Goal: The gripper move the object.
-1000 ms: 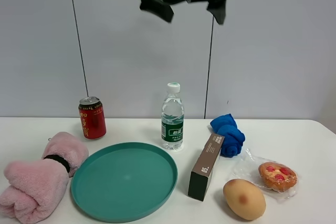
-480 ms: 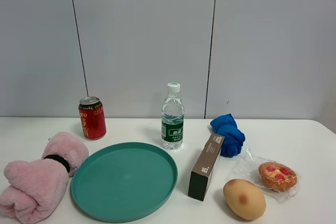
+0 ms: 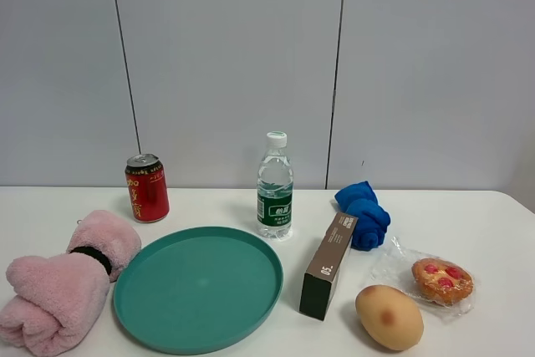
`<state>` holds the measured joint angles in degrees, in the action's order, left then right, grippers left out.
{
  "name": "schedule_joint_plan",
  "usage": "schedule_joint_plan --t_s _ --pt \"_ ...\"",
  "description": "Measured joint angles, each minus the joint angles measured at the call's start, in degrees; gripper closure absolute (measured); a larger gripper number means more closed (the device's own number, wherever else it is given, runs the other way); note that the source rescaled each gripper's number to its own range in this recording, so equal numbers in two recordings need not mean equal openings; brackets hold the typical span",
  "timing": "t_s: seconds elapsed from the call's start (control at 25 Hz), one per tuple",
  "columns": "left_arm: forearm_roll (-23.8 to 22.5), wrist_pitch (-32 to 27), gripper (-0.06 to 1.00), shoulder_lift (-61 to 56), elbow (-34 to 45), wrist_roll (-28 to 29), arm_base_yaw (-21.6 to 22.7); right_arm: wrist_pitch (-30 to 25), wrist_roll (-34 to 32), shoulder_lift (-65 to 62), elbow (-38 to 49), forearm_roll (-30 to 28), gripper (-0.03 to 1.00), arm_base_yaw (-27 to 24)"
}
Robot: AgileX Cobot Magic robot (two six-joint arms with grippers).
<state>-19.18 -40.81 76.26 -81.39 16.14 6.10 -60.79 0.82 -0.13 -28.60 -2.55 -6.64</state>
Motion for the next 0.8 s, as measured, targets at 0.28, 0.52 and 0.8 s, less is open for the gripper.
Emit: schedule_joint_plan --t_s 0.28,0.52,0.8 --pt "7.0 4.7 -0.05 -20.9 22.8 -0.6 2.6 0.0 0.0 0.0 0.0 0.0 -0.03 0.0" --pt "11.2 10.5 -0.05 -39.0 43.0 -0.7 2.6 0.0 0.0 0.0 0.0 0.0 -0.03 0.0" --pt "15.9 17.3 -0.05 -59.0 58.9 -0.7 2.6 0.0 0.0 0.0 0.0 0.0 -0.03 0.0"
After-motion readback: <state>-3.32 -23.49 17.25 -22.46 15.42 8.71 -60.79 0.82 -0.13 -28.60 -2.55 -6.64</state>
